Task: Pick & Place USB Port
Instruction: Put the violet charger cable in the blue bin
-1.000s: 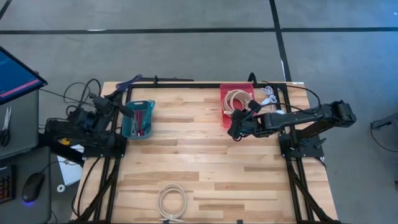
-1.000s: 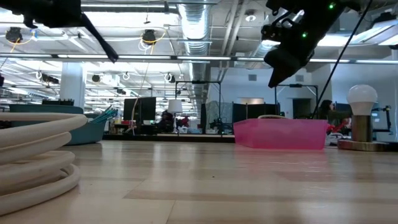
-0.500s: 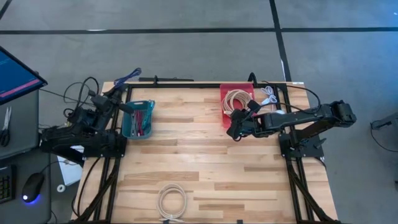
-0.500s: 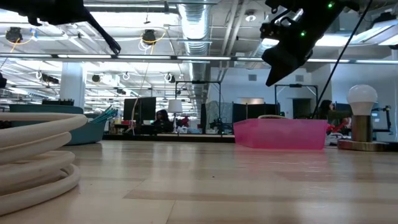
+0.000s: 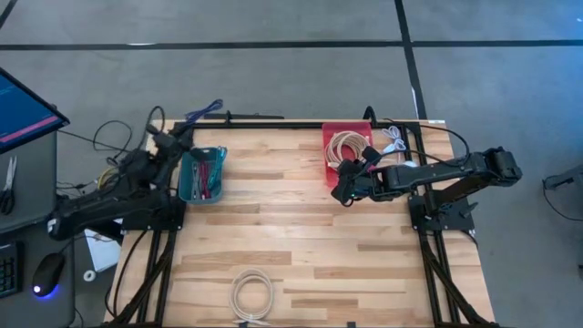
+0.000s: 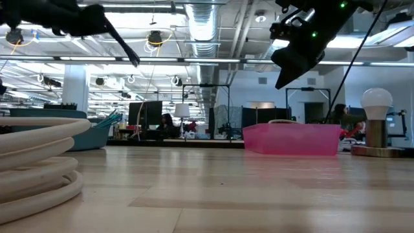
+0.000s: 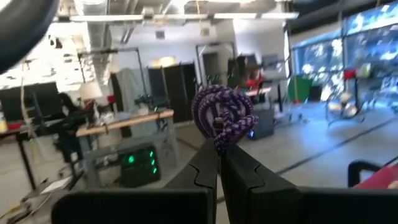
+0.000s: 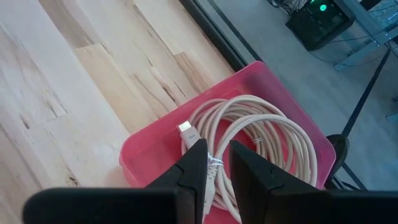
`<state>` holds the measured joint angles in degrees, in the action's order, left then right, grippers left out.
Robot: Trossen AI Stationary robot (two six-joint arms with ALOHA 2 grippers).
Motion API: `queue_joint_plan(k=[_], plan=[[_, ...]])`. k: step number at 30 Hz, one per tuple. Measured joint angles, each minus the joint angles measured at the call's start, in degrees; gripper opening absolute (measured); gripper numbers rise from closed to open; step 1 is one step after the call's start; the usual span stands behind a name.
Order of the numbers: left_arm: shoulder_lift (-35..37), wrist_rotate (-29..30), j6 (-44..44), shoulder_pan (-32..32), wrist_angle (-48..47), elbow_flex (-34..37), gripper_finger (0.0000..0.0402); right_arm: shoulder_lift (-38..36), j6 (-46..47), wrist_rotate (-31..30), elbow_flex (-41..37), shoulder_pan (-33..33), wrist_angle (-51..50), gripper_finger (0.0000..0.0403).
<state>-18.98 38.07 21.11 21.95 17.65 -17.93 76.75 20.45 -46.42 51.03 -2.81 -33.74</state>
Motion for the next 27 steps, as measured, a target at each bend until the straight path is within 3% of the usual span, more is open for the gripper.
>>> queue_joint_plan(k=[5,9,14,18,22,27], plan=[[-4.1,-6.5,-3.4,9.8,-1.5,-0.4,0.0006,0.0,0.0,0.0,0.0,-0.2,0.0,0.0059],[-4.8,-16.8,-8.5,19.0,-9.4,-4.0,0.0006,0.0,0.0,0.0,0.0,-0.1,-0.1,0.0059],[-4.8,-30.8,-14.1,30.3,-23.9,-12.3,0.0006,0.0,0.0,0.0,0.0,-0.1,-0.1,0.0059],[-6.3,-41.4,-18.8,36.8,-41.9,-20.6,0.0006,0.0,0.0,0.0,0.0,-0.1,-0.1,0.0059],[-7.5,-42.6,-20.5,38.2,-58.0,-23.7,0.0006,0.0,0.0,0.0,0.0,-0.1,-0.1,0.0059],[-6.8,-42.7,-21.9,37.6,-64.5,-23.8,0.0006,0.0,0.0,0.0,0.0,-0.1,-0.1,0.0059]])
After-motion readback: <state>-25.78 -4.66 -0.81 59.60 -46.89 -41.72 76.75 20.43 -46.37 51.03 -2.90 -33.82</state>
